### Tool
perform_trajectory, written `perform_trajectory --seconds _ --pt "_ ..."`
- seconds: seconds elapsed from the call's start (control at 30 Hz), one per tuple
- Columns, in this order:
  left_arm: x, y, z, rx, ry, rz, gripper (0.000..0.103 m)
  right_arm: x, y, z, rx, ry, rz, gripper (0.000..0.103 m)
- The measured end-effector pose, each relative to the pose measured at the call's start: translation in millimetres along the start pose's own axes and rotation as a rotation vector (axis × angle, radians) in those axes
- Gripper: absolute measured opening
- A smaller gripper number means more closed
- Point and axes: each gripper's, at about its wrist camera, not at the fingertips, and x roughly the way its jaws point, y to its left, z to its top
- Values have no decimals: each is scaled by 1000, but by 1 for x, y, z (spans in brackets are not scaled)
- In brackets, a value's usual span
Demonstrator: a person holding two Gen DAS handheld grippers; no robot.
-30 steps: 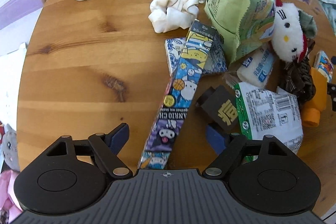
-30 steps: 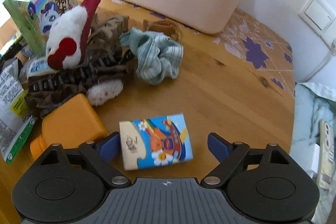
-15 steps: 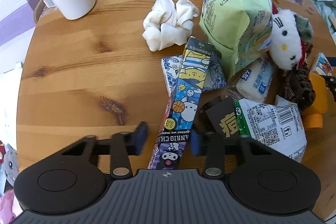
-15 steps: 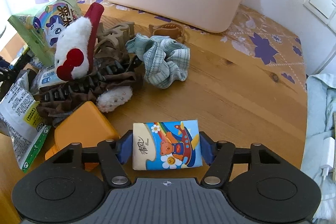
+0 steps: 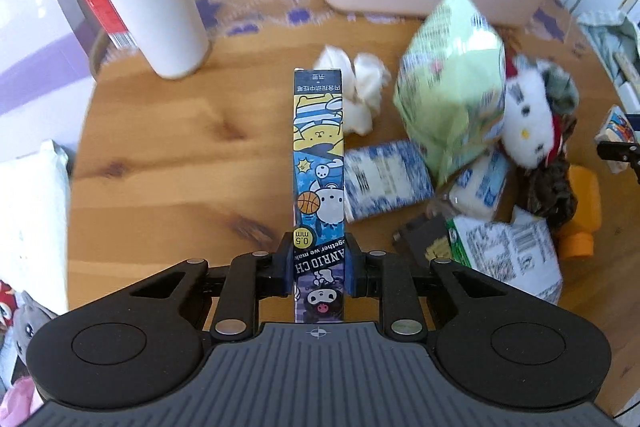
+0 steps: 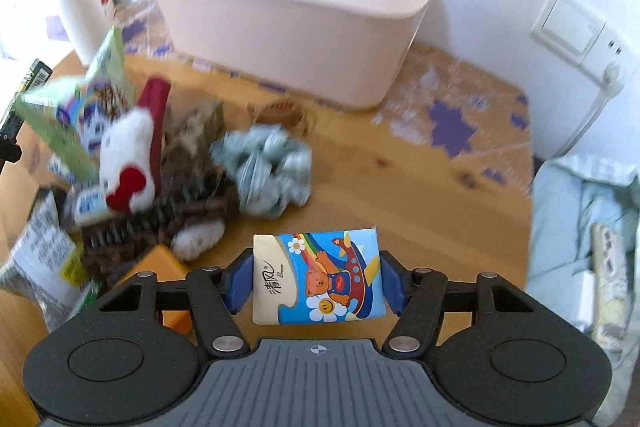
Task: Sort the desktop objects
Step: 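Grasp the cartoon juice box with the right tool while the left tool grasps the blue candy stick, then carry both items to the beige basket and release them inside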
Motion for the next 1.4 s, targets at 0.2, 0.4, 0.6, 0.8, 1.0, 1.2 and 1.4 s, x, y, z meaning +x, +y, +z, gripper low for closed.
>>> perform_trajectory --seconds 0.2,0.4,0.6,0.8,1.0,1.2,1.4 --pt "-30 8 27 35 -104 15 23 -20 -15 31 13 -71 -33 61" --pt "-44 6 72 87 -204 24 23 -29 -26 66 21 -138 -60 61" --pt "-64 -9 116 126 -314 2 23 -34 -37 105 37 -210 -89 61" --pt "-66 -34 164 168 -379 -2 23 -29 -42 148 50 -265 -101 61" --pt "-53 -61 206 167 -415 6 23 -8 -42 186 66 -282 -118 61" --pt "-11 -78 241 144 -373 22 23 29 -35 209 66 -227 -118 61" --pt "39 -88 259 132 -276 61 23 63 -22 215 48 -156 -133 61"
